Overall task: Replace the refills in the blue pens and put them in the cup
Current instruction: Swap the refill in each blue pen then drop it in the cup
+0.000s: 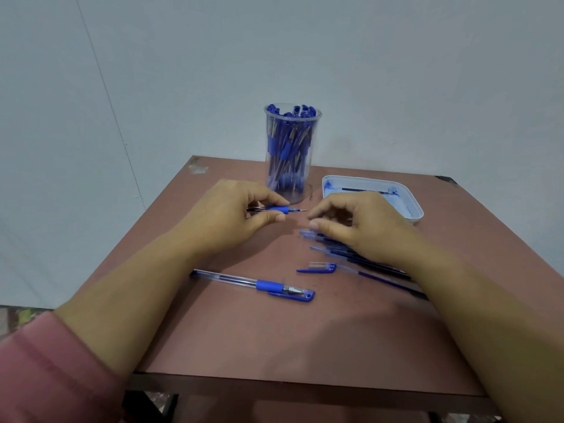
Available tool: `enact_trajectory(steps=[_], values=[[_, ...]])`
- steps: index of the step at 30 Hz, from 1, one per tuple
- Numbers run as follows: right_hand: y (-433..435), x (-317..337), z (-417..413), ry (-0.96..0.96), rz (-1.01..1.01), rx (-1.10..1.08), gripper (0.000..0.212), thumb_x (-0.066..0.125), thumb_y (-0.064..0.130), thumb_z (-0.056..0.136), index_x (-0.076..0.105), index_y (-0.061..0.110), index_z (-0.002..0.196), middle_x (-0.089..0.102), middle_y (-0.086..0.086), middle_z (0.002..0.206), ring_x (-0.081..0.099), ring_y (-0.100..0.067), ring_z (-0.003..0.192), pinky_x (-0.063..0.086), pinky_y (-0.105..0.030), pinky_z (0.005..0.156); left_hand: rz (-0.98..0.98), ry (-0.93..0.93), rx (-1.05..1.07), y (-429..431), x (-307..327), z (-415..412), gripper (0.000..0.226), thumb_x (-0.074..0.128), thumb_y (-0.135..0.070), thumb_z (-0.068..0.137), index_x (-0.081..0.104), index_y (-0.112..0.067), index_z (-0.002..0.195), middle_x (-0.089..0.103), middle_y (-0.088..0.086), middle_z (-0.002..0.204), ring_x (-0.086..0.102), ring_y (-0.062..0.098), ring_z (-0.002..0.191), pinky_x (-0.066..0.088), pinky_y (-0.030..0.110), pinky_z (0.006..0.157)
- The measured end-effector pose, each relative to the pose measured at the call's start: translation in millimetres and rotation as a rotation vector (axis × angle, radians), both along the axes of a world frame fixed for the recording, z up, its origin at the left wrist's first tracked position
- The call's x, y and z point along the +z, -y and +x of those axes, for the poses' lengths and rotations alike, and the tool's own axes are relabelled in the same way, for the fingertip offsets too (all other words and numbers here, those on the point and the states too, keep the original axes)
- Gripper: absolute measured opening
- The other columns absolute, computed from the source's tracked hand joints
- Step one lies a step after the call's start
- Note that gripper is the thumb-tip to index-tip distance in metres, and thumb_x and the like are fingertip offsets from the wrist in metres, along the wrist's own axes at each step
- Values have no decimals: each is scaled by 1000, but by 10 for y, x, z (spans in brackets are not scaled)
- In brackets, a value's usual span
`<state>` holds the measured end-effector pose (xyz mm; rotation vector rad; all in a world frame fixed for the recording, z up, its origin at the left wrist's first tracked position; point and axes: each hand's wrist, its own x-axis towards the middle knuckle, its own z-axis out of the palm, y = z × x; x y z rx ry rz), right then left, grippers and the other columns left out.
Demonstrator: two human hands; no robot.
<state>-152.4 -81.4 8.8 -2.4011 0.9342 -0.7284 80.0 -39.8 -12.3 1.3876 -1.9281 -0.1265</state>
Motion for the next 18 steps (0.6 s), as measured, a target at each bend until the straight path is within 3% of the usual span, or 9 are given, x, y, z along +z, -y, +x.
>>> enact_trajectory(steps=[4,12,18], values=[[4,6,-23,128,-54,-49,17,71,17,86,66,33,86,69,15,82,62,2,79,45,-7,73,7,-10,-4,-10,-1,-18,20,74,-36,83,75,-35,102,72,-18,89,62,3,78,54,31,75],[15,-99,77,131,-91,-16,13,74,20,83,71,23,95,71,9,89,65,-4,84,52,-24,80,13,-67,-73,-47,-15,-95,19,75,-30,84,75,-30,103,72,-17,89,64,1,78,53,24,73],[23,-123,108,89,-82,-19,9,67,28,89,70,23,97,69,13,85,63,-1,81,48,-13,73,-13,-66,-84,-57,-8,-116,19,74,-31,84,76,-28,102,73,-14,89,65,5,78,53,30,73]])
